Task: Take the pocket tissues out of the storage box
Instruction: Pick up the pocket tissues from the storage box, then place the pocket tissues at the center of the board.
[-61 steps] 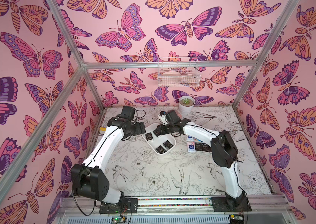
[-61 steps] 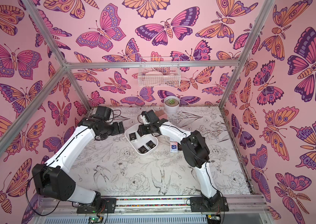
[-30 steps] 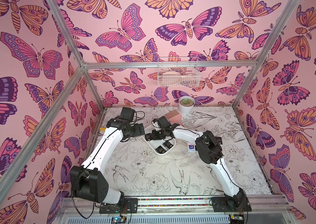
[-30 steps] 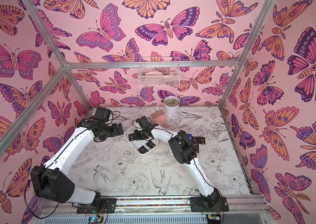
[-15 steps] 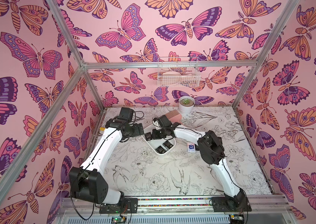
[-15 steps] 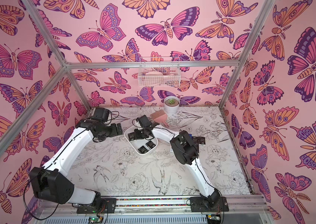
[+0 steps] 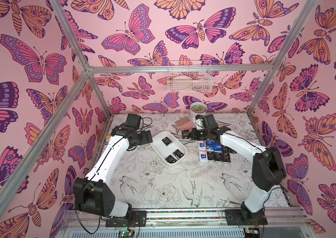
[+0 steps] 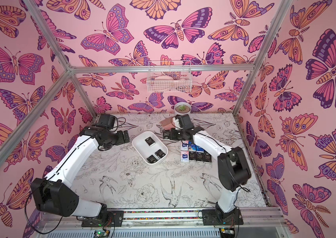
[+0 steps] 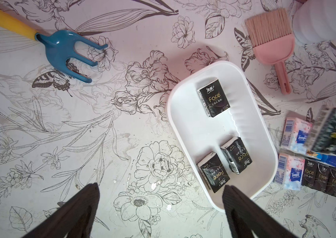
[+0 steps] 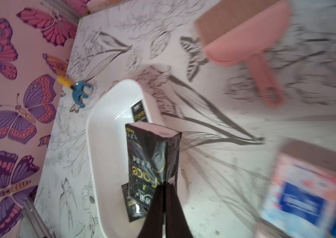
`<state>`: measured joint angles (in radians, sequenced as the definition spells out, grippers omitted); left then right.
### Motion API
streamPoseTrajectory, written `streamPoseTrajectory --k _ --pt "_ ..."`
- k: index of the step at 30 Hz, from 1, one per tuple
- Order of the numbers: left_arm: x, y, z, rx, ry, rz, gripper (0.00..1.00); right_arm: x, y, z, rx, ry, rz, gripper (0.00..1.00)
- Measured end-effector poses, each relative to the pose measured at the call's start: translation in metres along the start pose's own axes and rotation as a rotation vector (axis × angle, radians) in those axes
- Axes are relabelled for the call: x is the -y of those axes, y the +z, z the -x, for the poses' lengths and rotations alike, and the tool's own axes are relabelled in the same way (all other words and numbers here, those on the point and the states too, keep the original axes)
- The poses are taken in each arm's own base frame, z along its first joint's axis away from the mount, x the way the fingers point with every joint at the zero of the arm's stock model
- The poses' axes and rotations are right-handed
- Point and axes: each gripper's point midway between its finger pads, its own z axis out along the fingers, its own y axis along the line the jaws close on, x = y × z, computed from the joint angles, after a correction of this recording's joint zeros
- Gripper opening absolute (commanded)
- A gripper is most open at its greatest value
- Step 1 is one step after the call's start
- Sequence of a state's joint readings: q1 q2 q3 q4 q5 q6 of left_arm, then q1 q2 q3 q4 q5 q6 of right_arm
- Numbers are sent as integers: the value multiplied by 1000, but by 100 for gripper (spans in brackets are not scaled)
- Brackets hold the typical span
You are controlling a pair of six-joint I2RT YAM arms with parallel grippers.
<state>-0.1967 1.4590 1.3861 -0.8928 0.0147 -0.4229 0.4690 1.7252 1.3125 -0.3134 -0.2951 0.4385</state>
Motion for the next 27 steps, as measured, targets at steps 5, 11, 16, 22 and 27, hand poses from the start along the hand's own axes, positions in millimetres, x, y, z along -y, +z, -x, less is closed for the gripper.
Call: streamPoseTrajectory --k 5,11,16,22,27 --pt "7 -5 8 15 1 -25 100 120 -70 -14 67 178 -221 0" --pt "12 0 11 2 2 -40 100 206 -131 -59 86 349 -425 0" --pt "18 -2 15 9 12 -57 100 236 -145 -100 17 404 -529 0" --pt "23 -4 17 12 21 -76 100 250 -144 -125 -78 420 -600 0" --pt "27 -2 16 4 29 -88 100 257 -142 -135 -122 426 -631 6"
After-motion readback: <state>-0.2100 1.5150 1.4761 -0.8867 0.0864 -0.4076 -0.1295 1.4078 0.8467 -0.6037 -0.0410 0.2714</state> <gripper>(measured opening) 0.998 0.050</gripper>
